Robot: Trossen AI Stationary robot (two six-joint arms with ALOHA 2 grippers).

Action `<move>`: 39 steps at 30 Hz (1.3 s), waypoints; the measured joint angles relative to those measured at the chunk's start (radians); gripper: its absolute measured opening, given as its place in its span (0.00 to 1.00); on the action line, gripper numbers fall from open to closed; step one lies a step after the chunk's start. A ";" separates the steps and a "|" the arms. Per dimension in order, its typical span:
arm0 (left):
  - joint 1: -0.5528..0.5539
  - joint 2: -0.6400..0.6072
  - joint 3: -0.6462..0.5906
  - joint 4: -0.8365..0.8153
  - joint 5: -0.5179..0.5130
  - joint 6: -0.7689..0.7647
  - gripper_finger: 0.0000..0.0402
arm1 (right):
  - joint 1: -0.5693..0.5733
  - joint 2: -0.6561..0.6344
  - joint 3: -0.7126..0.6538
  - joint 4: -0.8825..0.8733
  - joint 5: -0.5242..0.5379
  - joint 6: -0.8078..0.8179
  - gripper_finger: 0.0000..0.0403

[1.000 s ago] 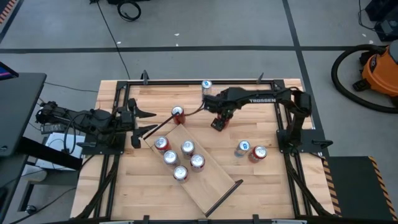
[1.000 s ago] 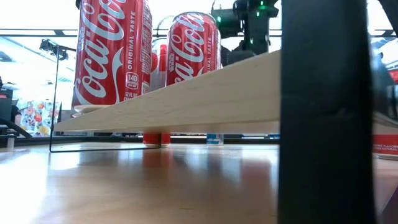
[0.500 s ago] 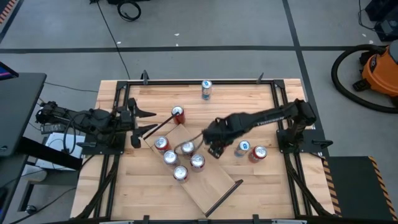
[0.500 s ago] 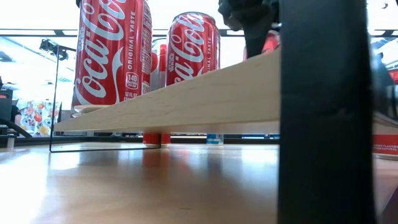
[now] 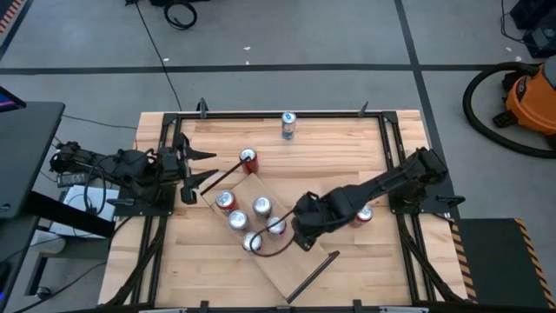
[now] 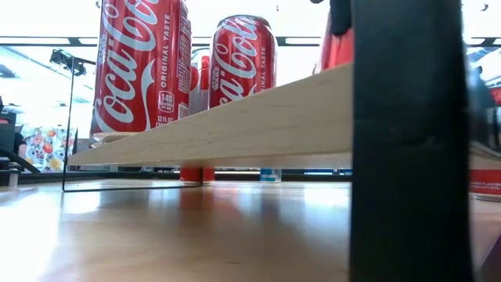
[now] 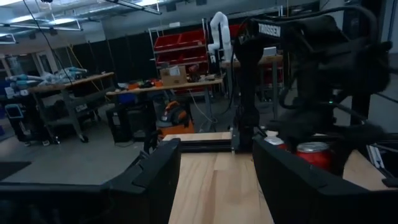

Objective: Place canned beverage on shelf
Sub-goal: Put the right red and black soda can on the shelf

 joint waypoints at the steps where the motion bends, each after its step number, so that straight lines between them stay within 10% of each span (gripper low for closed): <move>1: 0.000 0.000 0.000 0.004 0.000 0.003 0.52 | 0.006 0.000 0.000 0.026 0.001 0.003 0.82; 24: -0.005 0.000 0.000 -0.006 0.003 -0.106 0.52 | 0.088 0.083 0.020 0.400 -0.029 0.146 0.82; 39: -0.077 0.000 0.000 -0.017 0.003 -0.114 0.52 | 0.104 0.354 0.515 -0.039 0.011 0.057 0.82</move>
